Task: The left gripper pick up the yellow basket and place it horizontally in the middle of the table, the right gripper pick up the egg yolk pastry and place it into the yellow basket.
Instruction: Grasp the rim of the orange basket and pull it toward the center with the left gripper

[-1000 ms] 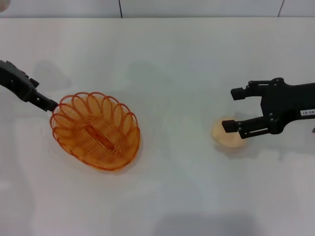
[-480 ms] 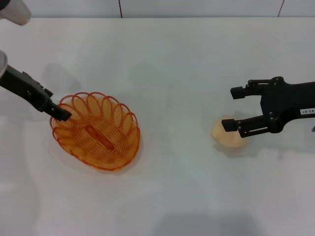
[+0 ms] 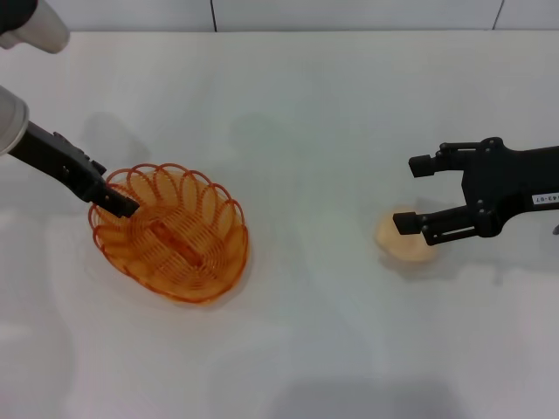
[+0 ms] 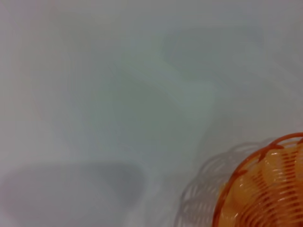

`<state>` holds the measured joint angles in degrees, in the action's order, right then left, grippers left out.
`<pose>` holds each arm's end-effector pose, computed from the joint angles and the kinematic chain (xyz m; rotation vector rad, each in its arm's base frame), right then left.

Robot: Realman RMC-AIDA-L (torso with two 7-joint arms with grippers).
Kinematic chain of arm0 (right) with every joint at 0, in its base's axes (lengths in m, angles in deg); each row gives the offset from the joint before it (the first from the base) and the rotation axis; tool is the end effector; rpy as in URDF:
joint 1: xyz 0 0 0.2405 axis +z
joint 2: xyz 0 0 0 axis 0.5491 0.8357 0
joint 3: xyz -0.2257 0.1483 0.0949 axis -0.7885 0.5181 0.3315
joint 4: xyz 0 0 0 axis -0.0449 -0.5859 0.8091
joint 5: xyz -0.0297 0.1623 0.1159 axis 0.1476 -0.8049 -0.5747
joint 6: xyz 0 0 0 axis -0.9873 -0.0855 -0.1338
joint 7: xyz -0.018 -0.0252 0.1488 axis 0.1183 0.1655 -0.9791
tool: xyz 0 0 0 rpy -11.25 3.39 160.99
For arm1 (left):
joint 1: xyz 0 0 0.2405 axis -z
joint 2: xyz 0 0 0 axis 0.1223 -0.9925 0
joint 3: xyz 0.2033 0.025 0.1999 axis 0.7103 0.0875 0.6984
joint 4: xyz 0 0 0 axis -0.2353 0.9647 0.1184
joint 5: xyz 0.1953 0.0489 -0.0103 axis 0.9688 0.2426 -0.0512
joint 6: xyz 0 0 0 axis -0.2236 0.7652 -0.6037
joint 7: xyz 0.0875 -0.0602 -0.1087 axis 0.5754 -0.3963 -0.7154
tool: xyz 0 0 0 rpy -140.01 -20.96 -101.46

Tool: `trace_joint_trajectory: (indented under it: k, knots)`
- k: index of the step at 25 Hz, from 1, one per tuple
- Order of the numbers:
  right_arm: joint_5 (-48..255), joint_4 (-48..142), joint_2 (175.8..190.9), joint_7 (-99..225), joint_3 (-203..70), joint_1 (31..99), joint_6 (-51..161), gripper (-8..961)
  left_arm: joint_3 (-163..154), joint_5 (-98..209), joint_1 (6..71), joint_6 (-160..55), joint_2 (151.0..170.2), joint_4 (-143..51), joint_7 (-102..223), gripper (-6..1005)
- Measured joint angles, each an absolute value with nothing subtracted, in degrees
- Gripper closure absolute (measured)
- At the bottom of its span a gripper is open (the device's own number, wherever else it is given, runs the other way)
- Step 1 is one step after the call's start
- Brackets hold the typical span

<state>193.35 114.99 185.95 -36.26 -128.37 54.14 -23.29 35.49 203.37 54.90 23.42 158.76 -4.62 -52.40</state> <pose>0.2190 0.3264 0.0097 -2.8749 0.4101 0.4498 -0.2815 0.4157 0.0232 -2.6600 -0.8841 0.4764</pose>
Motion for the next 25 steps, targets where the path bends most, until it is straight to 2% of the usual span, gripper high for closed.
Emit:
trace_joint_trajectory:
  k: [6,11,25]
  knots:
    - [193.36,115.02,185.95,-36.27,-128.36,54.14,-23.32,119,35.43,202.92,54.93,22.2,159.2,-4.98,-52.35,131]
    - [193.36,115.01,185.95,-36.26,-128.39,54.14,-23.38,121,35.46,202.86,54.93,21.49,159.51,-5.54,-52.32,323]
    - [193.36,115.3,185.95,-36.26,-128.34,54.03,-23.62,126,35.42,202.75,54.48,21.22,160.38,-5.82,-51.86,462]
